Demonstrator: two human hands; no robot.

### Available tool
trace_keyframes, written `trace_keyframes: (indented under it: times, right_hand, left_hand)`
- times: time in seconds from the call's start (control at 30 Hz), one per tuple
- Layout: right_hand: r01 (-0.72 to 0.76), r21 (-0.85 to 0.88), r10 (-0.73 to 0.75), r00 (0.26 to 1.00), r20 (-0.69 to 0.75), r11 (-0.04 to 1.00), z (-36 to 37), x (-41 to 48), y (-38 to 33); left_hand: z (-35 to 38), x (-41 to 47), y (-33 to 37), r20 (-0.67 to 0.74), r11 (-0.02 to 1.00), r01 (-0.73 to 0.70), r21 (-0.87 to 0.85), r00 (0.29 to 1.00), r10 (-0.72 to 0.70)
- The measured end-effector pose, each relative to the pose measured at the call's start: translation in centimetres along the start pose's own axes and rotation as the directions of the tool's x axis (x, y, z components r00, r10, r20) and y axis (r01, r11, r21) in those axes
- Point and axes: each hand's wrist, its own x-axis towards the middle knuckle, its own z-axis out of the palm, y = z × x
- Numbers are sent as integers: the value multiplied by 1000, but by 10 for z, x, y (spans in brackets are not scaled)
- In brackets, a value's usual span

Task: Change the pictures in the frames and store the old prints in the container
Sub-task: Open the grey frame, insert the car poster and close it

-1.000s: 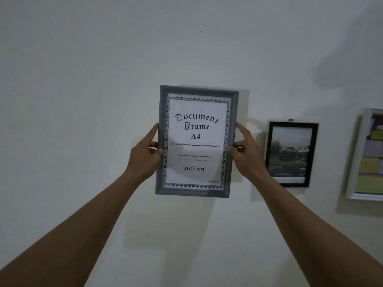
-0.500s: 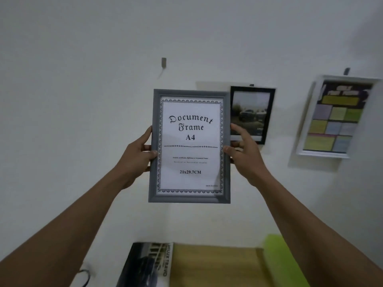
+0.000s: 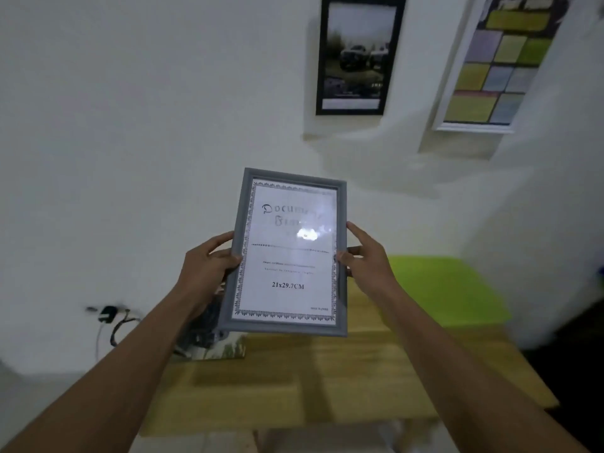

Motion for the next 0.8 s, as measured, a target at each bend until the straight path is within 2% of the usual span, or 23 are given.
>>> trace_keyframes:
  times: [0.17,0.33,0.5,0.6,0.8]
  right_hand:
    - [-170,14,170,985,-12,985,9,-21,68]
    - [-268,-29,268,963,-15,963,22,-34,123]
    - [-366,-75,367,930,7,928,32,-19,156]
    - [-301,-141,317,941,114,943,47,0,159]
    - [-217,-50,223,937,271,975,74,29,131]
  left_hand:
    - [0,-10,-68,242,977,161,139,951,-192]
    - [10,-13,-111,236,961,240,138,934,-267]
    - [29,-1,-131,184,967,193,166,958,-222]
    - [44,5,-136,172,970,105,219,974,-144]
    - [73,8,-128,175,960,-20,280,984,-31]
